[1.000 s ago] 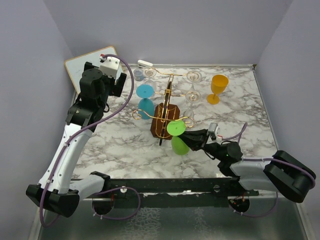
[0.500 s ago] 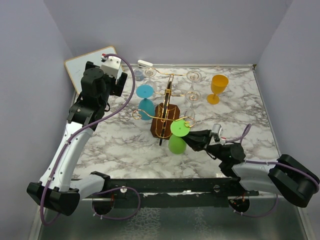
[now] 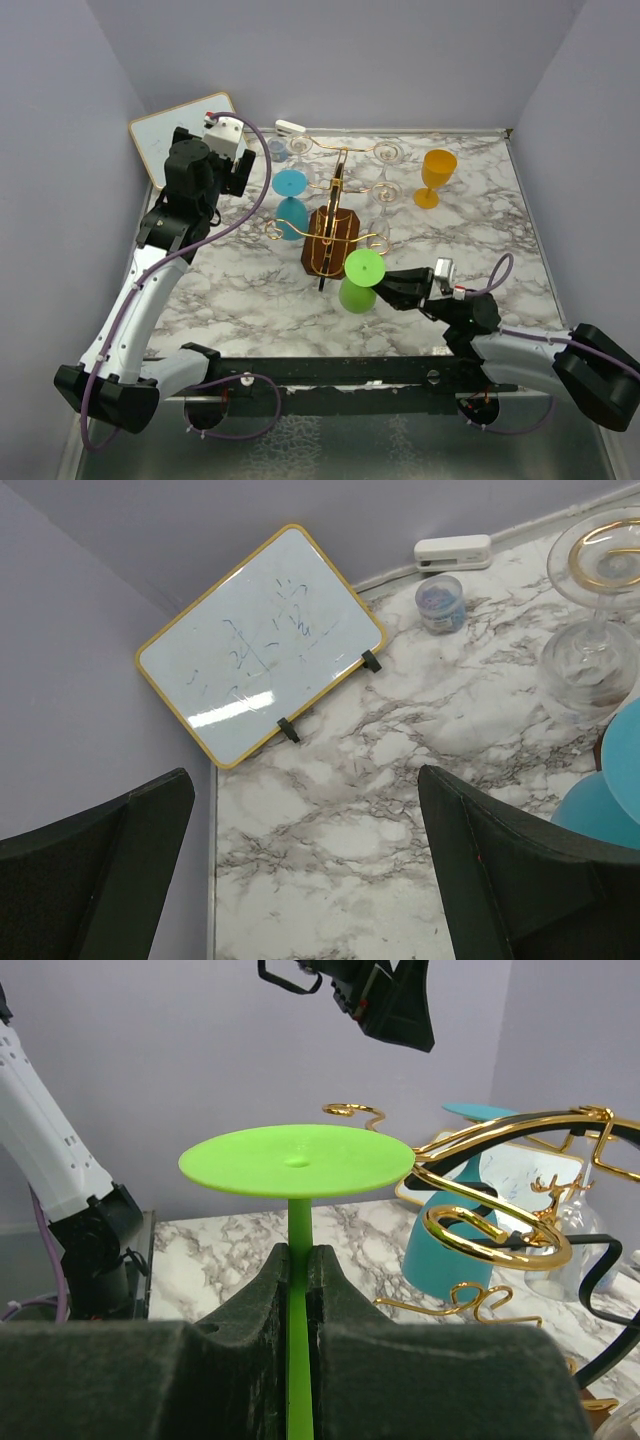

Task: Place the wine glass upside down on the wine glass rack

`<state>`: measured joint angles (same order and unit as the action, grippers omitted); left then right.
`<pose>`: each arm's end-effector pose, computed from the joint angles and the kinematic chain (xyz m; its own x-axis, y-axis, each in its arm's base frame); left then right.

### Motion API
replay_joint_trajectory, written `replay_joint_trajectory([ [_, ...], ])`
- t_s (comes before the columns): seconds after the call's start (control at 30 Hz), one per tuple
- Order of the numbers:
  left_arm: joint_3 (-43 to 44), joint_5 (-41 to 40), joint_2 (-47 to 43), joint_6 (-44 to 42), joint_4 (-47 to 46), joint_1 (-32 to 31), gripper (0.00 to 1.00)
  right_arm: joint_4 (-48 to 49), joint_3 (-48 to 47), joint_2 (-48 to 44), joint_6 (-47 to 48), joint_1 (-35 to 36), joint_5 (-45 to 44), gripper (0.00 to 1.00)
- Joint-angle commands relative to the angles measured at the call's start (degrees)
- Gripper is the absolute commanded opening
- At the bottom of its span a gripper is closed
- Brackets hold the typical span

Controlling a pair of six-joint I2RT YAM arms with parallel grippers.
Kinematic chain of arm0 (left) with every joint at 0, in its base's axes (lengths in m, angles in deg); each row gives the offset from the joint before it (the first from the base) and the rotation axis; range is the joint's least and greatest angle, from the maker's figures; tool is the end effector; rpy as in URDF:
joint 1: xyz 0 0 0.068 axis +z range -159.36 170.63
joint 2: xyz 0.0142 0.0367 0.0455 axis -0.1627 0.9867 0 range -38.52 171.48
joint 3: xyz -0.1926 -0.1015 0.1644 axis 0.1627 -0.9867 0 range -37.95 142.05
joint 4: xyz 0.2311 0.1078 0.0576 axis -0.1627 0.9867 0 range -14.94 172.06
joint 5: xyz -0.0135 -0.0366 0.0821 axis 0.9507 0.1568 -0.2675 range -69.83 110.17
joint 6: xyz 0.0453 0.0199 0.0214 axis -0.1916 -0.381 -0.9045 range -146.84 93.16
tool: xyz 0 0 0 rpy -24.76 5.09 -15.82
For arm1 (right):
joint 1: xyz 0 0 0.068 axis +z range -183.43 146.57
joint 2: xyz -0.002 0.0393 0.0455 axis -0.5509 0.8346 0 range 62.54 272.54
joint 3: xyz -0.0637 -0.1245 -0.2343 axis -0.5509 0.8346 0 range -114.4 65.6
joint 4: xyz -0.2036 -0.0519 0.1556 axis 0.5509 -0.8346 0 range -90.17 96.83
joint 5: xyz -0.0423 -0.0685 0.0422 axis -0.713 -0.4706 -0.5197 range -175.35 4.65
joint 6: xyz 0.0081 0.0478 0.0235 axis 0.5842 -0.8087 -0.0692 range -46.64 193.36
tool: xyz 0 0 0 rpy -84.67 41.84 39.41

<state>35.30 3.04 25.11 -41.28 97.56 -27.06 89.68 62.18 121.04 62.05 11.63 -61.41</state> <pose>0.2313 -0.0629 0.4261 -0.2015 0.3144 -0.9276 0.0694 0.9493 0.3067 0.1068 0.1275 0.2217 0.1462 0.4002 -0.9047 -0.9476 0.3191 -0.0120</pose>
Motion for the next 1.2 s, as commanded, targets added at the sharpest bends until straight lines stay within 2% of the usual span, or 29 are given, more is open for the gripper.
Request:
replay_joint_trajectory([
  [0.0, 0.0, 0.6, -1.7, 0.8, -0.6, 0.3, 0.98, 5.8, -0.5, -1.4, 0.4, 0.5, -0.1, 0.01],
  [0.27, 0.2, 0.8, -1.5, 0.6, -0.7, 0.4, 0.98, 5.7, -2.7, 1.2, 3.0, 0.5, -4.6, 0.01],
  [0.6, 0.9, 0.8, -1.0, -0.5, -1.1, 0.3, 0.97, 15.0, -4.1, 9.5, 3.0, 0.4, -8.7, 0.01],
  [0.83, 1.2, 0.9, -0.8, -1.0, -1.2, 0.4, 0.97, 16.4, -3.3, 8.1, 4.0, 0.5, -12.0, 0.01],
  [1.17, 1.9, 1.8, 0.1, -0.6, -1.6, 0.4, 0.97, 13.2, -4.2, 6.6, 7.1, 0.4, -19.0, 0.01],
])
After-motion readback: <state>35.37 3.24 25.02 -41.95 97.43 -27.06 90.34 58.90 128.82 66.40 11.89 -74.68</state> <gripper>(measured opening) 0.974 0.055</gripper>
